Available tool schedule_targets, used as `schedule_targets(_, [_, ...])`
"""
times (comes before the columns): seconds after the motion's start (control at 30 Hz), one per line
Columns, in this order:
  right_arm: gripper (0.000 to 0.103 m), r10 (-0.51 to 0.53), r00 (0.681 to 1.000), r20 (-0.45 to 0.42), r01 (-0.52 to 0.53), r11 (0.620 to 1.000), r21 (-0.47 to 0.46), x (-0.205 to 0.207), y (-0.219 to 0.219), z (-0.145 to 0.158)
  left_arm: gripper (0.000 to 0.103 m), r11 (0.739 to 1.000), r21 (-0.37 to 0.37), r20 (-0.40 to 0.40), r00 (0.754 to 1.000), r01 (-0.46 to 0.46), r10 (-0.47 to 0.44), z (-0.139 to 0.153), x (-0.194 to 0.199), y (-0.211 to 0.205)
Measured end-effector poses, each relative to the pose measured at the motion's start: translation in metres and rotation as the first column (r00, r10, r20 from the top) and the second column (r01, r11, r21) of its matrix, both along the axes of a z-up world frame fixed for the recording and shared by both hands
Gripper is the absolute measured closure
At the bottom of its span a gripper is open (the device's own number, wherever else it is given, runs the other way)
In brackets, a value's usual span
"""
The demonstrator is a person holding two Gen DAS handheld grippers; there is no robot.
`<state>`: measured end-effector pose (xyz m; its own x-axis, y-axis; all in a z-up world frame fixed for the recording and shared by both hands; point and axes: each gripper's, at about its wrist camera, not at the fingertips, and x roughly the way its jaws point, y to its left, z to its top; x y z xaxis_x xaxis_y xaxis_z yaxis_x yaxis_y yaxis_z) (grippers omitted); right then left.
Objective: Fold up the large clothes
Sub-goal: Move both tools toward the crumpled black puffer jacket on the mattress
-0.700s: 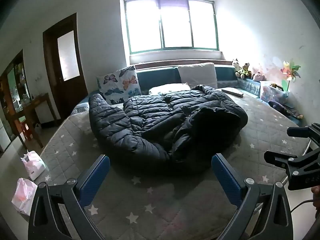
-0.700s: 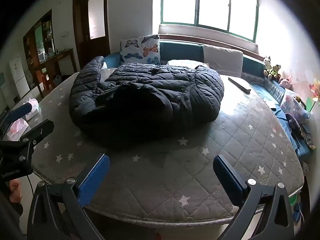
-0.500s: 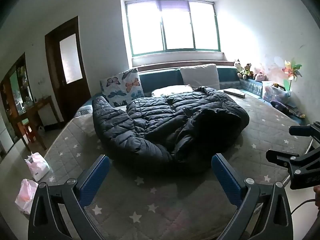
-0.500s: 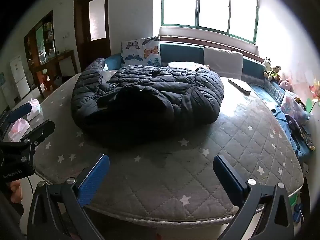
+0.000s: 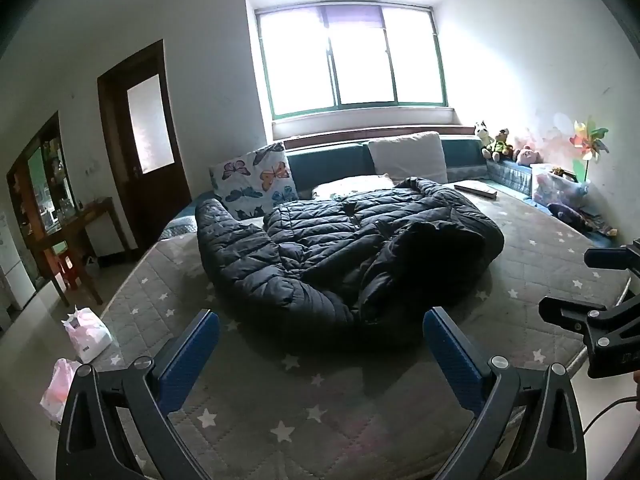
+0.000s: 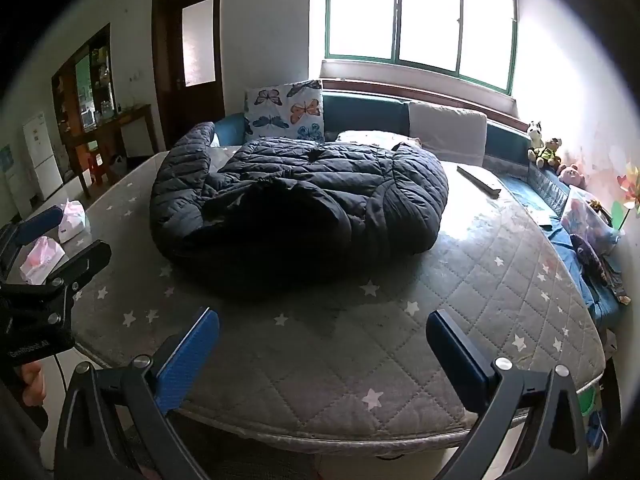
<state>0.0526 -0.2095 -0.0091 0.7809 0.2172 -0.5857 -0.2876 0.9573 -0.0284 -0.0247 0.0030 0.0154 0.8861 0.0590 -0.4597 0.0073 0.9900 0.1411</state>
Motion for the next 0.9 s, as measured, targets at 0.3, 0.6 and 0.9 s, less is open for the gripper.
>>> schedule_targets(0.3, [0.0, 0.002, 1.0, 0.004, -0.002, 1.0, -0.001, -0.002, 0.003, 0.002, 0.0, 1.0, 0.006, 0.008, 1.0, -0.008, 0.008, 0.002, -0.003, 0.002])
schedule_targets(0.6, [0.0, 0.002, 1.0, 0.005, -0.002, 1.0, -0.002, -0.002, 0.004, 0.002, 0.0, 1.0, 0.006, 0.009, 1.0, -0.025, 0.025, 0.002, -0.003, 0.006])
schedule_targets(0.9, [0.0, 0.004, 1.0, 0.002, -0.004, 1.0, 0.0, -0.001, 0.004, 0.002, 0.0, 0.999, 0.005, 0.009, 0.999, -0.042, 0.042, 0.002, -0.001, 0.012])
